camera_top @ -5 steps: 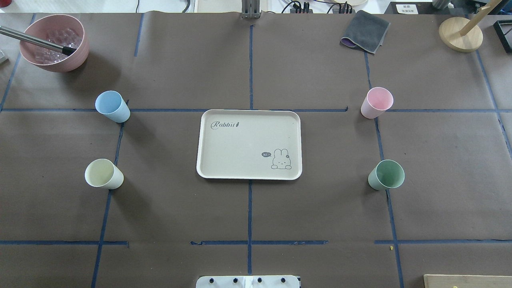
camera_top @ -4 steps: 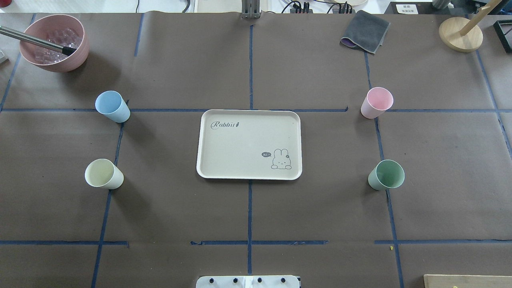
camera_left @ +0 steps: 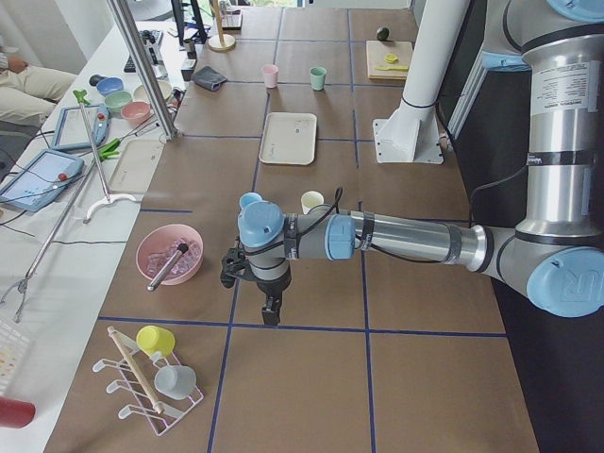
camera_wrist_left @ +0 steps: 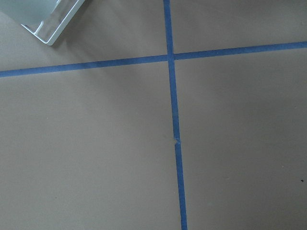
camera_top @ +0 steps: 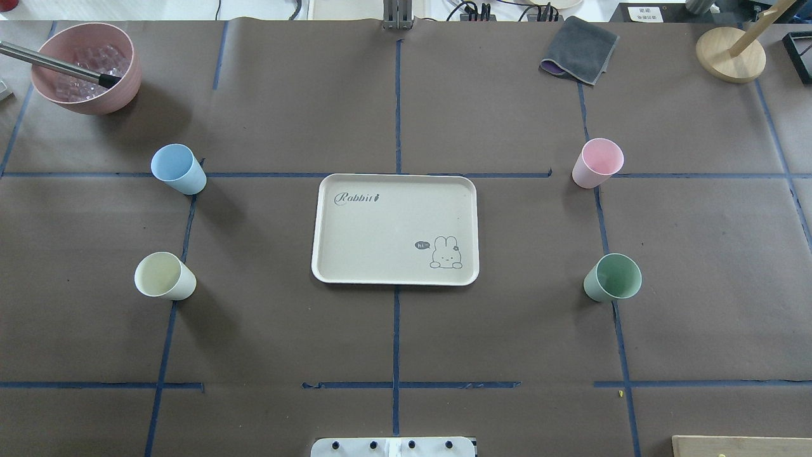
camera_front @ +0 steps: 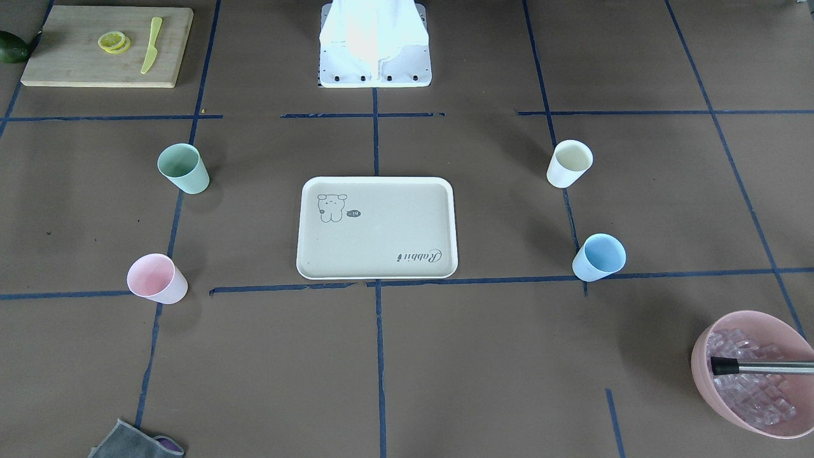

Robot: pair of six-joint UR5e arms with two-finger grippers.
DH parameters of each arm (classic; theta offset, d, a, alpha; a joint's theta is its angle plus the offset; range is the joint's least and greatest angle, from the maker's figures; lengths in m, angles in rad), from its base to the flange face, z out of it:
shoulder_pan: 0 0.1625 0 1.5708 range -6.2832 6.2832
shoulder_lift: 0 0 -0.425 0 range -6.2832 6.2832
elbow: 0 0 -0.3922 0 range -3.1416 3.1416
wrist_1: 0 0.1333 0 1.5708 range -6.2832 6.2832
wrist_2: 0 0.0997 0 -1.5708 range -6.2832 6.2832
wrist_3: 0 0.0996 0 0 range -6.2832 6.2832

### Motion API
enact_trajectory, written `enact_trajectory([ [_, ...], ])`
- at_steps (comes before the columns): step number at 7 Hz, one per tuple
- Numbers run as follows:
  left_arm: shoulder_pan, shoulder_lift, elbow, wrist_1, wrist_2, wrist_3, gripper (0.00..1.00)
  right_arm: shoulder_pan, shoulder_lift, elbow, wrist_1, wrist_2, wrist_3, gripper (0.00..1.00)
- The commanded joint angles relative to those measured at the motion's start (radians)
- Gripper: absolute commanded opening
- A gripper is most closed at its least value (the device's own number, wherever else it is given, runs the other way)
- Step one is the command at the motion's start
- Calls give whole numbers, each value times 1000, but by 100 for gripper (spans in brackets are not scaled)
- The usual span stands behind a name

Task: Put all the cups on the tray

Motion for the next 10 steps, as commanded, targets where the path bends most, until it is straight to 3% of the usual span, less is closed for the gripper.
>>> enact_trajectory([
  [1,5,-37,-14,-93,-2,-6,100,-109,62,-2,122,2,216,100],
  [3,10,-46,9,-191,-9,-6,100,-260,168,-16,187,-4,445,100],
  [5,10,-46,6,-192,-11,-6,100,-371,372,-112,188,-36,635,100],
  [7,10,-46,6,-194,-11,-6,100,-473,537,-259,190,-105,689,99],
  [10,10,-46,5,-195,-11,-6,100,-478,535,-378,344,-108,694,98],
])
